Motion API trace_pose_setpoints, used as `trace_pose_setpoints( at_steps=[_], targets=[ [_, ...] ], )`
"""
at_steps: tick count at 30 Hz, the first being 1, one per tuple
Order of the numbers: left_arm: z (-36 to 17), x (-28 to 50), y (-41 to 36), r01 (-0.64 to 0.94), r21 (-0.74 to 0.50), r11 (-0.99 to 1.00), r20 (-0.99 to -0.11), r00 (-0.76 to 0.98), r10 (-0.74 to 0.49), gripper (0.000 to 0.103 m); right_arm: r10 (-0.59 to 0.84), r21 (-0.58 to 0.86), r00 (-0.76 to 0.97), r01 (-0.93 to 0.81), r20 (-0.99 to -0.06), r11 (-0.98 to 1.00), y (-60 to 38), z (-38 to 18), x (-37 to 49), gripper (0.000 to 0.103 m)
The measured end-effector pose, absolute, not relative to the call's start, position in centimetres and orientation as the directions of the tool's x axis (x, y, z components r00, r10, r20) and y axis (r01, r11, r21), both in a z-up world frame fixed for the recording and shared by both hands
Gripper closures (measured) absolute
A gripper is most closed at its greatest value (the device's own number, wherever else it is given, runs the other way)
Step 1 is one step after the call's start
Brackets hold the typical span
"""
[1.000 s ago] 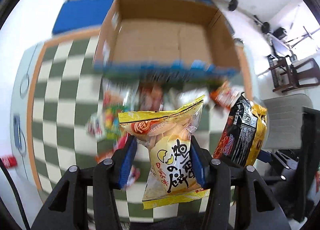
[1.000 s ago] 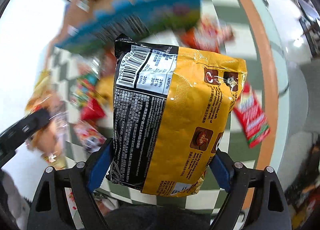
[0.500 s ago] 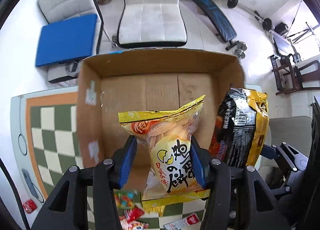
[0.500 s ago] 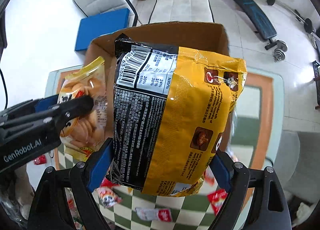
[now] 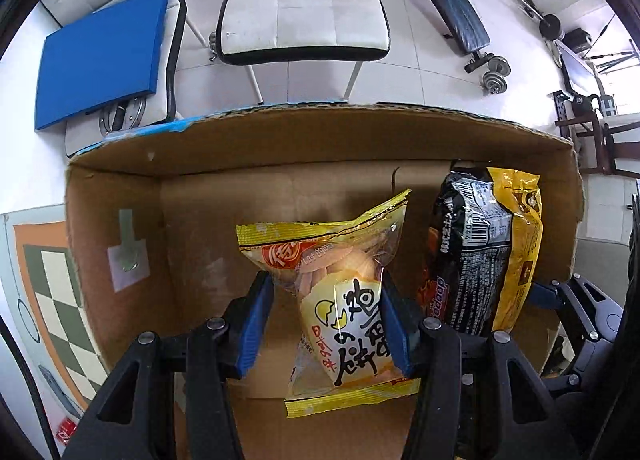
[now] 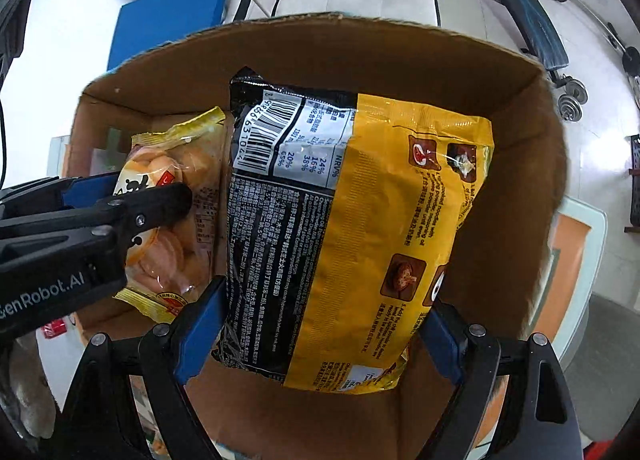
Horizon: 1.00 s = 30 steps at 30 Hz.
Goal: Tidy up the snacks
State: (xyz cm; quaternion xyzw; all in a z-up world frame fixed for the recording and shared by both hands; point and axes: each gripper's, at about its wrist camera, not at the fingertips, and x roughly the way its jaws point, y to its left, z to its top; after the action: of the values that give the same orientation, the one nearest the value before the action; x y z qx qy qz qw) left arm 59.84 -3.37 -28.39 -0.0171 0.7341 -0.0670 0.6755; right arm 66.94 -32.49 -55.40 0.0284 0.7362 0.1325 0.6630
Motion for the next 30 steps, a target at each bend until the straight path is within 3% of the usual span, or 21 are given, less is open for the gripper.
trace_pose_setpoints(
  at_steps=[6,7,8,10,19,30],
  targets=[
    [-29.5,60.5,-3.5,0.049,-0.085,0.995,-0.991,-0.107,-0.079,0.051,0.204,0.223,-0.157,-0.112,-0.966,0.968,-35.2,-59.4,70.3,0.013],
    [-29.7,60.5,-3.4,0.037,-0.092,0.995,-0.991,-0.106,-0.087,0.046,0.203,0.221,-0.153,-0.114,-0.967,0.969,-35.7,-59.7,70.6,0.012],
    [-29.8,60.6,-3.3,0.028,-0.103,0.994,-0.99,-0.104,-0.099,0.03,0.2,0.217,-0.143,-0.114,-0.969,0.969,-36.2,-59.8,70.8,0.011],
    [-29.7,60.7,-3.0,0.008,-0.125,0.992,-0.988,-0.096,-0.123,0.013,0.189,0.204,-0.131,-0.118,-0.973,0.972,-37.9,-60.3,71.5,0.005],
    [-27.8,58.8,-2.5,0.01,-0.134,0.991,-0.991,-0.028,-0.134,0.013,0.154,0.159,-0.089,-0.057,-0.984,0.986,-43.3,-62.0,70.5,0.004],
    [-21.0,52.7,-1.7,0.05,-0.056,0.997,-0.976,0.206,-0.065,0.013,0.153,0.153,0.042,-0.002,-0.987,0.988,-49.9,-58.7,63.6,0.004]
  ],
)
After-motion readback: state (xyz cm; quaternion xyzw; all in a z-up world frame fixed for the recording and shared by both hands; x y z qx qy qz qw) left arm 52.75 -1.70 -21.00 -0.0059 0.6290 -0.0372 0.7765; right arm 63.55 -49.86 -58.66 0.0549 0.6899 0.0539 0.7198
